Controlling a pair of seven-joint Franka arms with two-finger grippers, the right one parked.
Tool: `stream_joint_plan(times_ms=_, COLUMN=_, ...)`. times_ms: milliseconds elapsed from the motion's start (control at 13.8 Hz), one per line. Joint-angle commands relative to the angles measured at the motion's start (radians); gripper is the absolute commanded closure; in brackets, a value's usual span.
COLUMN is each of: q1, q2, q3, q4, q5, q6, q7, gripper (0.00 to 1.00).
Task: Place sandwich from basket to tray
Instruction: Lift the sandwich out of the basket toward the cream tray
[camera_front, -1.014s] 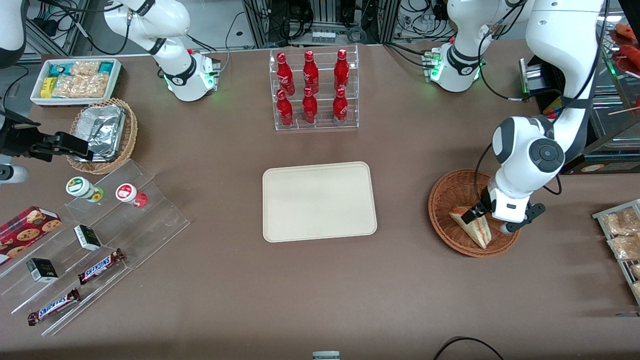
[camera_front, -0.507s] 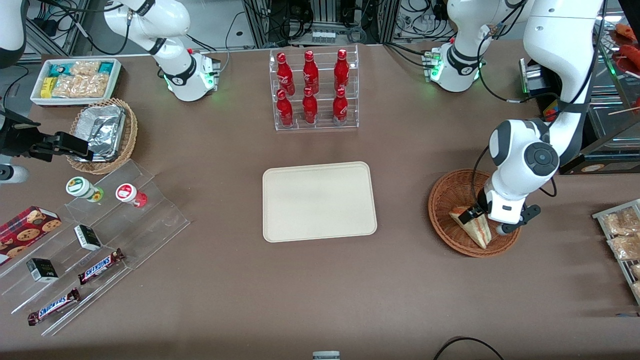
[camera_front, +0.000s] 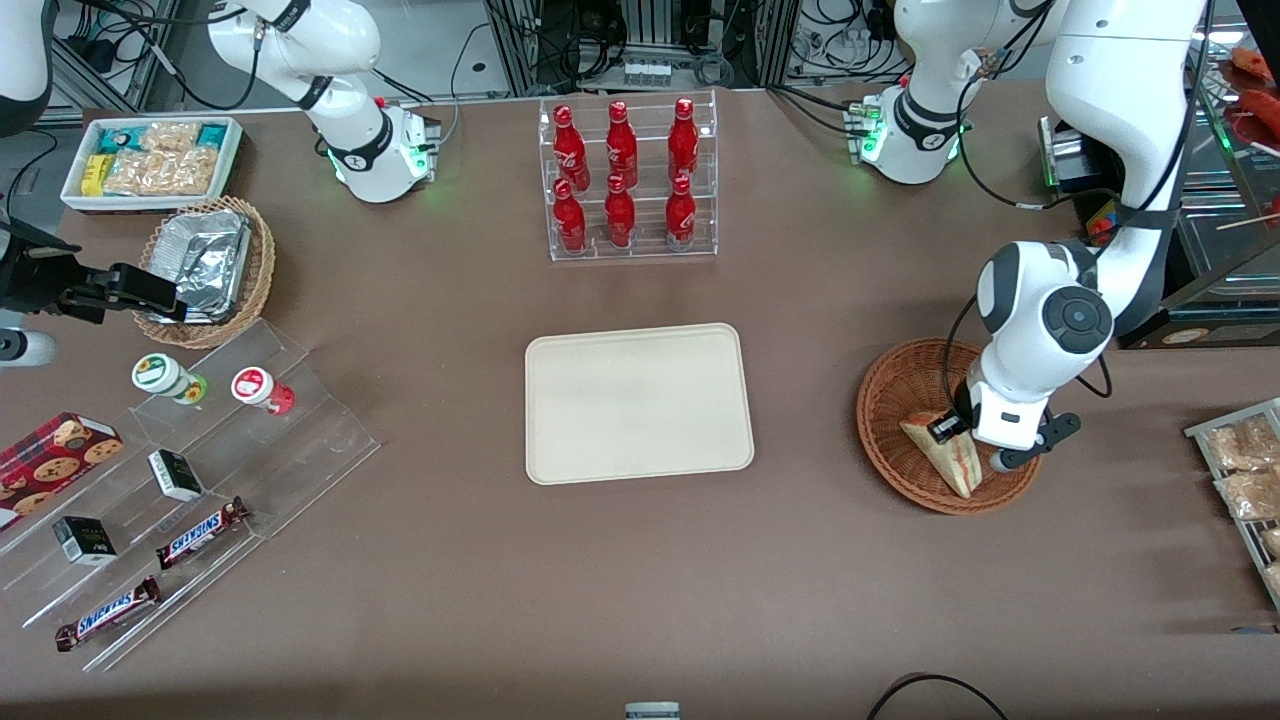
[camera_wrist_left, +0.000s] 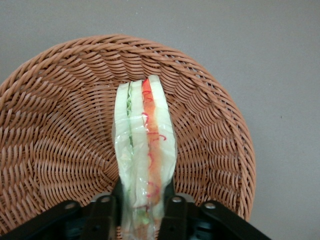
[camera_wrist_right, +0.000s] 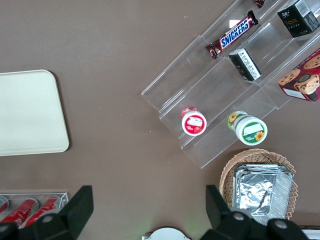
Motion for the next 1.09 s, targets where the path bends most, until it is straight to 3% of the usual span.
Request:
stream_joint_plan(times_ms=0, q1=-0.011, q2=0.007, q3=-0.001, q4=0.045, q5=0.020, q6=-0.006, q7=-0.060, gripper=1.00)
stream_joint_plan(times_ms=145, q1=-0.047, q2=-0.007, q3=0.001, q4=0.064, q5=0.020, q6=-0.052, q7=-0.064, gripper=1.00)
stream_joint_plan(times_ms=652, q1=-0.215, q2=-0.030, q3=0.001, q4=0.321, q5=0.048, q6=-0.451, q7=-0.067, gripper=1.00)
stream_joint_plan(times_ms=1014, q1=-0.381, q2=-0.004, q3=-0.001, q4=0.403, q5=0.034, q6=-0.483, q7=-0.132, gripper=1.00)
